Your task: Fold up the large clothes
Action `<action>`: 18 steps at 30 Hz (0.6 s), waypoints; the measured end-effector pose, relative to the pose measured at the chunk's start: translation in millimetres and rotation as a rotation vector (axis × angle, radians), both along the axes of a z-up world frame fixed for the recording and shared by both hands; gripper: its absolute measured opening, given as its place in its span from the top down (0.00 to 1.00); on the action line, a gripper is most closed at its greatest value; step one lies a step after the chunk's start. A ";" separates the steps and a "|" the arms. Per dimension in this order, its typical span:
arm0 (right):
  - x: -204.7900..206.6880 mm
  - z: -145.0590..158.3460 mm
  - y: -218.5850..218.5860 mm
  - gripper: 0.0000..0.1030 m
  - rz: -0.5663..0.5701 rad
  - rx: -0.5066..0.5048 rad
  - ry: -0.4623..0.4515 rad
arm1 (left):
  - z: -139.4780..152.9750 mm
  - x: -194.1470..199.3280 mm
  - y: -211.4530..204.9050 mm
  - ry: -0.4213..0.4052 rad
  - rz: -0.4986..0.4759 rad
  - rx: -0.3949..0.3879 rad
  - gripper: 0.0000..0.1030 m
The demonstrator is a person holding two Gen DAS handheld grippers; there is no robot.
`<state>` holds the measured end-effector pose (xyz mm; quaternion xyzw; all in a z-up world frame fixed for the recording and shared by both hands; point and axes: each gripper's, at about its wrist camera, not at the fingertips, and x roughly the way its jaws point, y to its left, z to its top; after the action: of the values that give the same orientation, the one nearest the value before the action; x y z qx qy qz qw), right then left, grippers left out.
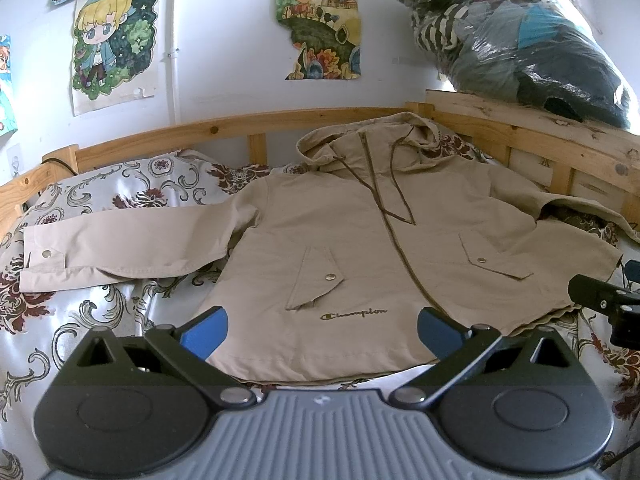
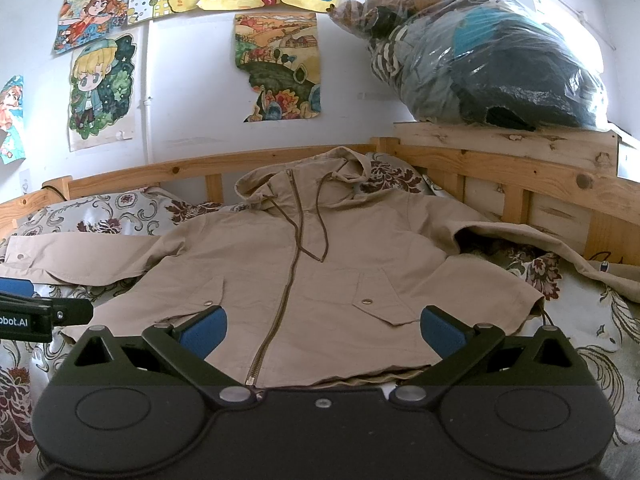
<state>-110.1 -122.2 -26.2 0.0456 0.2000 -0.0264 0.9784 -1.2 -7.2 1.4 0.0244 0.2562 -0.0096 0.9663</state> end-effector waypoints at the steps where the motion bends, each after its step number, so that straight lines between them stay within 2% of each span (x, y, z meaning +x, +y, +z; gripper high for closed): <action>1: -0.1 0.1 0.1 0.01 0.000 0.000 0.000 | -0.4 0.0 0.4 0.000 0.000 0.000 0.01; 18: -0.2 0.0 0.5 0.01 0.000 0.002 0.001 | 1.6 -0.7 -0.2 -0.002 0.000 -0.001 0.01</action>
<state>-110.3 -121.7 -26.3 0.0464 0.2005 -0.0261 0.9783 -1.9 -7.3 3.1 0.0241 0.2554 -0.0097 0.9665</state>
